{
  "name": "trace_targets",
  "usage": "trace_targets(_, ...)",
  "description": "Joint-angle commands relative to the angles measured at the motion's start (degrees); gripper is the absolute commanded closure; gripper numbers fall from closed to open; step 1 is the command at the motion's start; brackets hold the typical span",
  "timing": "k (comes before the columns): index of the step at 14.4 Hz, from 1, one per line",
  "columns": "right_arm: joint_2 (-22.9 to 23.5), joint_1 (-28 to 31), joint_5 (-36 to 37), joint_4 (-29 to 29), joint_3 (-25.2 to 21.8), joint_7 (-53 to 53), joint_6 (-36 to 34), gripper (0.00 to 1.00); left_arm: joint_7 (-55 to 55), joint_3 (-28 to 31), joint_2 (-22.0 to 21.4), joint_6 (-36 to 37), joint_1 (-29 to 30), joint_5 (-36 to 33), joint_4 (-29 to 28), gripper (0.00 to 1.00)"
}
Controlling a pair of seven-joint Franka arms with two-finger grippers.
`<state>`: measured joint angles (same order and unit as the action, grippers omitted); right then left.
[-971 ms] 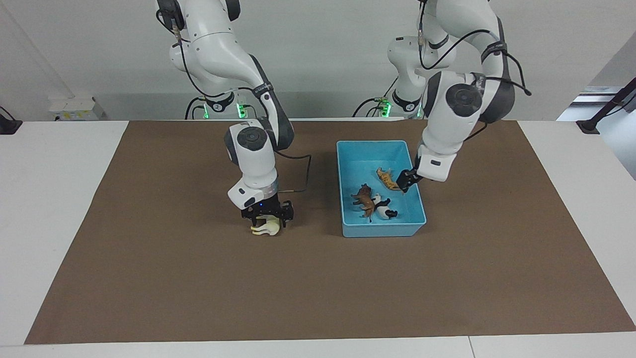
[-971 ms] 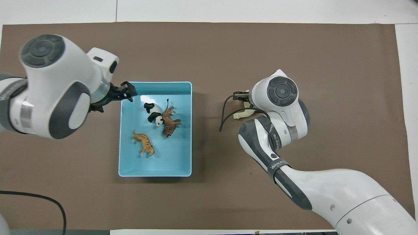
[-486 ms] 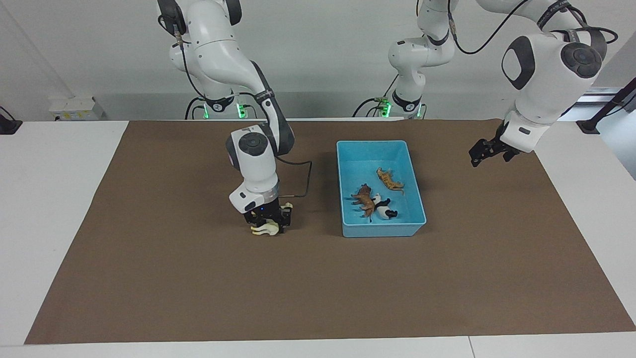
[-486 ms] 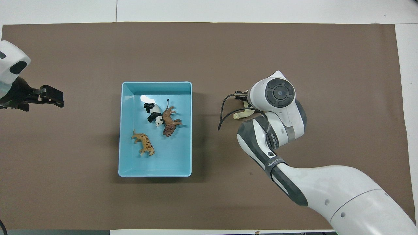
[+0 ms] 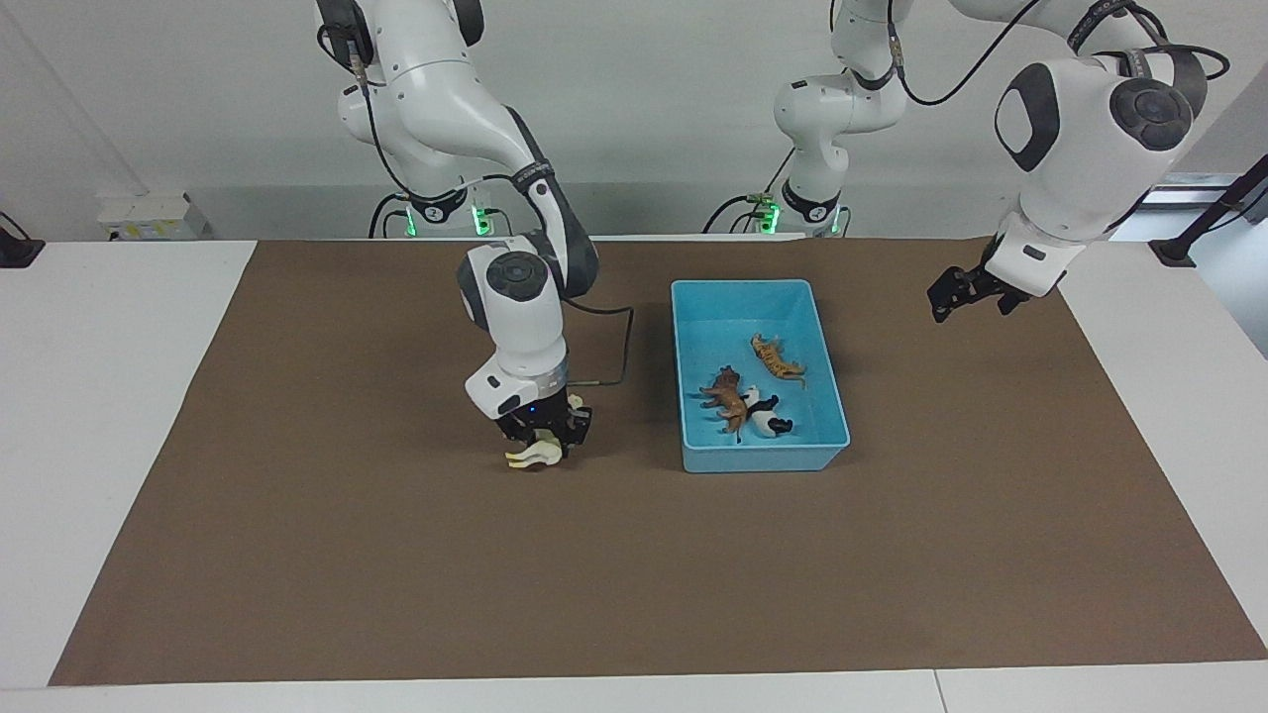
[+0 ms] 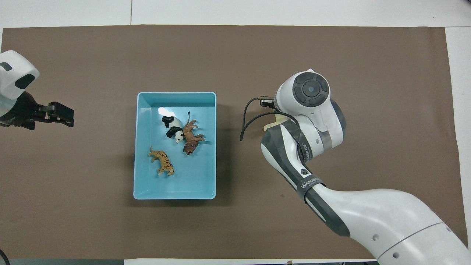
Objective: Put all toys into storage box
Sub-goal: 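Grasp the cream horse with the right gripper while the left gripper withdraws, then carry the cream horse into the box with the right gripper and release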
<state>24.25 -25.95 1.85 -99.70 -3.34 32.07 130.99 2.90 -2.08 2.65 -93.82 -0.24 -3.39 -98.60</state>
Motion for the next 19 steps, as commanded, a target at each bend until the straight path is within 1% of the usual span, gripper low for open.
trace_targets(1,-2.9,-0.1,0.3,9.7,1.0,1.1,-13.7,1.00,-0.6,2.4,-1.6,1.7,-2.6,0.0,-0.4,0.00)
trace_targets(3,-3.1,-2.3,-0.8,19.7,1.1,1.4,-24.7,1.00,-1.8,2.2,-2.1,2.4,-2.6,0.0,-0.5,0.00)
trace_targets(4,-2.9,-3.7,-0.9,23.4,1.1,3.0,-28.4,1.00,-1.9,2.0,-2.4,2.6,-2.4,0.0,-0.5,0.00)
trace_targets(5,-1.9,-5.5,-1.1,27.3,1.1,7.1,-30.9,1.00,-2.0,1.9,-2.8,2.3,-1.6,0.0,-0.8,0.00)
trace_targets(6,0.0,-8.3,-1.8,31.9,1.5,12.2,-31.3,1.00,-2.7,1.6,-3.0,2.2,-1.3,0.0,-1.2,0.00)
trace_targets(7,1.1,-10.8,-4.0,34.0,1.5,15.5,-30.1,1.00,-3.2,1.5,-3.0,1.9,-0.6,0.0,-1.2,0.00)
trace_targets(8,1.7,-12.4,-7.3,34.2,1.4,17.0,-26.5,1.00,-3.3,1.3,-3.0,1.7,-0.3,0.0,-0.8,0.00)
trace_targets(10,2.6,-15.3,-10.0,33.7,1.5,18.1,-19.2,1.00,-3.6,0.8,-3.1,0.3,-0.6,0.0,-1.1,0.00)
trace_targets(12,5.8,-19.0,-8.8,33.4,1.2,19.8,-15.0,1.00,-3.2,0.8,-3.2,-1.1,-1.0,0.0,-0.9,0.00)
trace_targets(13,6.7,-20.2,-6.9,33.2,1.2,19.8,-11.8,1.00,-3.1,0.8,-3.5,-1.2,-0.9,0.0,-0.9,0.00)
trace_targets(14,7.0,-20.5,-6.2,31.3,1.3,20.2,-9.5,1.00,-3.1,0.8,-3.9,-1.0,-0.7,0.0,-0.9,0.00)
trace_targets(15,7.0,-21.0,-6.2,29.9,1.4,21.1,-7.8,0.91,-3.1,0.9,-4.0,-1.0,-0.4,0.0,-0.9,0.00)
trace_targets(16,6.9,-21.2,-6.2,30.0,1.3,23.3,-8.3,0.05,-3.1,1.1,-4.0,-1.0,-0.2,0.0,-0.9,0.00)
trace_targets(17,6.9,-21.2,-6.2,30.3,1.3,25.7,-9.1,0.00,-3.1,1.1,-4.1,-1.0,-0.2,0.0,-0.9,0.00)
trace_targets(19,6.7,-21.2,-5.7,30.4,1.1,29.0,-12.0,0.00,-3.1,1.1,-4.2,-1.0,-0.2,0.0,-0.9,0.00)
